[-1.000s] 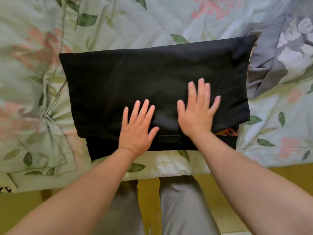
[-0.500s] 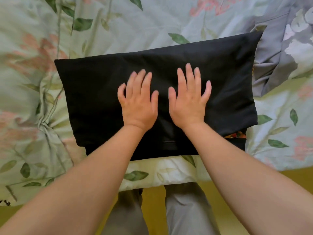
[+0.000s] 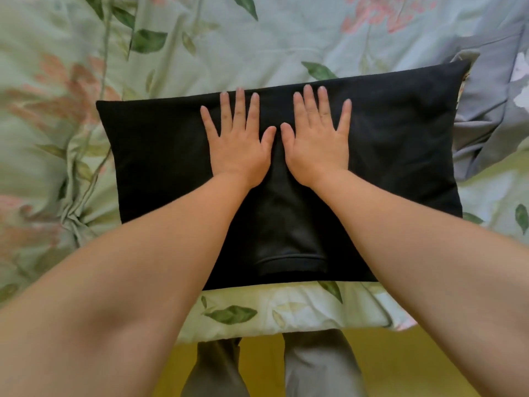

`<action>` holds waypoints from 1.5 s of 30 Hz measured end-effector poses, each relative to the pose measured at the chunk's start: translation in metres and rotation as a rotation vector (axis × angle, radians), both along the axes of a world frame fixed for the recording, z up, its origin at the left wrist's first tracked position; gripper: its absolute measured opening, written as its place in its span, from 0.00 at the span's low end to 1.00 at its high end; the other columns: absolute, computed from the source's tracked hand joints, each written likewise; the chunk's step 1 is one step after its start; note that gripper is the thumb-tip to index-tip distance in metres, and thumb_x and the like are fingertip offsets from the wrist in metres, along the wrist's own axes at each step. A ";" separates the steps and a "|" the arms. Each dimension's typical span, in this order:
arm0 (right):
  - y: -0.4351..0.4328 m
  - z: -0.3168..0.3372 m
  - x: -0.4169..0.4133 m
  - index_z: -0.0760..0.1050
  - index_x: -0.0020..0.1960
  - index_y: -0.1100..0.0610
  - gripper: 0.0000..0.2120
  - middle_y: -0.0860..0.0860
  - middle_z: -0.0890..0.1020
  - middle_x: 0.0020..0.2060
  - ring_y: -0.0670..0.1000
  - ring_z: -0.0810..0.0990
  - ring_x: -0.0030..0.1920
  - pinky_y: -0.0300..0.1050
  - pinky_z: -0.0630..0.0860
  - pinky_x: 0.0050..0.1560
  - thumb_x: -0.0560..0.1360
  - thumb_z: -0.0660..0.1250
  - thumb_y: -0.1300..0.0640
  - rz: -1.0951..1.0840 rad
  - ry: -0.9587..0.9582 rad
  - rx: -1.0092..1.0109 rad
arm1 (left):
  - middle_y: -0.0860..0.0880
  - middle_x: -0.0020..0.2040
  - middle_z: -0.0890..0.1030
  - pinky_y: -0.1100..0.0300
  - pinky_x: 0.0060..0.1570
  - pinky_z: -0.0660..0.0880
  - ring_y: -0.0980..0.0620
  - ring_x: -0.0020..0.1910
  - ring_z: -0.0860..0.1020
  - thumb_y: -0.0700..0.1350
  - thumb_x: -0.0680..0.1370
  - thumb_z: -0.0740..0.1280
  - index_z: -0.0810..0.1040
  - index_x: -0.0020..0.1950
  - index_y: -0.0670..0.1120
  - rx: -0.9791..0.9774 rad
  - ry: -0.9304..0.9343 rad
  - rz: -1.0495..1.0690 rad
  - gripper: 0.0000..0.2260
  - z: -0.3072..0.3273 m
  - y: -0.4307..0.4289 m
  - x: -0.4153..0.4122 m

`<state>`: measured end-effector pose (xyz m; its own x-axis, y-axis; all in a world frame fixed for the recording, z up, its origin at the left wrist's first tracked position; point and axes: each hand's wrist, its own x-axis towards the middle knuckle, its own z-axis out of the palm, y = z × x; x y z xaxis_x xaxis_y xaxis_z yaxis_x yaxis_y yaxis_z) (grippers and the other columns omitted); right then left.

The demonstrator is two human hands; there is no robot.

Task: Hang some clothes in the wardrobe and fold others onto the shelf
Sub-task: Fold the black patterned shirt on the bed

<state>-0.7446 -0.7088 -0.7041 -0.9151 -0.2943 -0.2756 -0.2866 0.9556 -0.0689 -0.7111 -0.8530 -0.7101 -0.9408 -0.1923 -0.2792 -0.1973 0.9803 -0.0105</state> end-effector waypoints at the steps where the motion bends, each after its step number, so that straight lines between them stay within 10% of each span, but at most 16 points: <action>1: -0.005 -0.001 0.000 0.44 0.81 0.55 0.30 0.51 0.46 0.81 0.53 0.41 0.80 0.64 0.37 0.77 0.83 0.40 0.43 0.020 -0.002 -0.021 | 0.48 0.82 0.43 0.37 0.75 0.39 0.46 0.80 0.39 0.61 0.83 0.40 0.42 0.81 0.49 -0.008 0.007 -0.012 0.30 -0.001 0.001 0.001; 8: 0.006 -0.014 -0.014 0.45 0.81 0.51 0.31 0.48 0.47 0.81 0.50 0.42 0.80 0.58 0.40 0.78 0.82 0.40 0.40 0.106 -0.017 -0.036 | 0.50 0.82 0.48 0.42 0.77 0.41 0.47 0.81 0.44 0.60 0.83 0.43 0.46 0.82 0.52 -0.010 0.012 -0.155 0.28 -0.002 -0.047 -0.001; 17: 0.103 -0.002 -0.047 0.48 0.81 0.54 0.32 0.53 0.50 0.81 0.52 0.46 0.80 0.54 0.42 0.79 0.82 0.42 0.39 -0.168 0.023 -0.001 | 0.47 0.82 0.48 0.39 0.75 0.40 0.47 0.80 0.44 0.59 0.83 0.50 0.49 0.82 0.49 0.017 0.034 0.182 0.29 0.005 -0.169 0.047; 45: 0.170 -0.007 -0.060 0.42 0.81 0.60 0.34 0.56 0.43 0.80 0.56 0.43 0.80 0.55 0.43 0.79 0.82 0.42 0.40 -0.331 0.010 0.037 | 0.43 0.81 0.50 0.38 0.76 0.42 0.43 0.80 0.45 0.53 0.83 0.52 0.50 0.81 0.42 -0.021 0.060 0.297 0.29 -0.004 -0.143 0.036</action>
